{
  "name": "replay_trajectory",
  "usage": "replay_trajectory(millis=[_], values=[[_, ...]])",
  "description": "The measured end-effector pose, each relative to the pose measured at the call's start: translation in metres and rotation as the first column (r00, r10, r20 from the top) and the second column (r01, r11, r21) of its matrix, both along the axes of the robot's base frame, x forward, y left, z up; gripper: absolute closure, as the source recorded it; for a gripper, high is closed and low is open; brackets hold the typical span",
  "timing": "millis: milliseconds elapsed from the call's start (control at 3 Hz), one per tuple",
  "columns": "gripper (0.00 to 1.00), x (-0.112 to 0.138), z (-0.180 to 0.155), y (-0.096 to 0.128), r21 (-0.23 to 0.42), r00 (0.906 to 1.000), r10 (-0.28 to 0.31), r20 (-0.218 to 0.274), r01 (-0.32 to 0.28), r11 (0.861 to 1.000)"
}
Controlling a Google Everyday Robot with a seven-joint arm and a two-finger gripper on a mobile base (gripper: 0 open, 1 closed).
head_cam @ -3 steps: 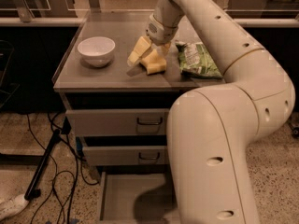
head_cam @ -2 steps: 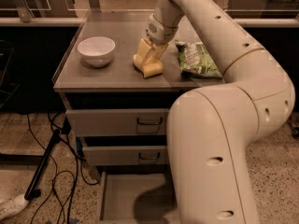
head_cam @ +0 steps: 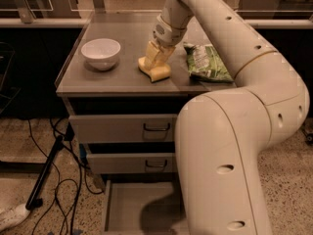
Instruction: Place sponge into bottom drawer
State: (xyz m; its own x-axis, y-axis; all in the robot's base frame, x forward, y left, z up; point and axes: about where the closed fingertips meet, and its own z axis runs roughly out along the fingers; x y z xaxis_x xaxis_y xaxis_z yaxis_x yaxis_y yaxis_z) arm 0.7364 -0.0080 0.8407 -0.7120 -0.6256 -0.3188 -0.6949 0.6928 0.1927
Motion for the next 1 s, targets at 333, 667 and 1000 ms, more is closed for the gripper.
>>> replay_trajectory(millis=[333, 667, 1000], values=[[1.0, 0.0, 0.0, 0.0, 0.0, 1.0, 0.0, 0.0, 0.0, 1.0], [1.0, -0.008, 0.016, -0.011, 0.041, 0.9996, -0.005, 0.026, 0.004, 0.999], [1.0, -0.054, 0.055, -0.046, 0.093, 0.9983, -0.006, 0.058, 0.0, 0.996]])
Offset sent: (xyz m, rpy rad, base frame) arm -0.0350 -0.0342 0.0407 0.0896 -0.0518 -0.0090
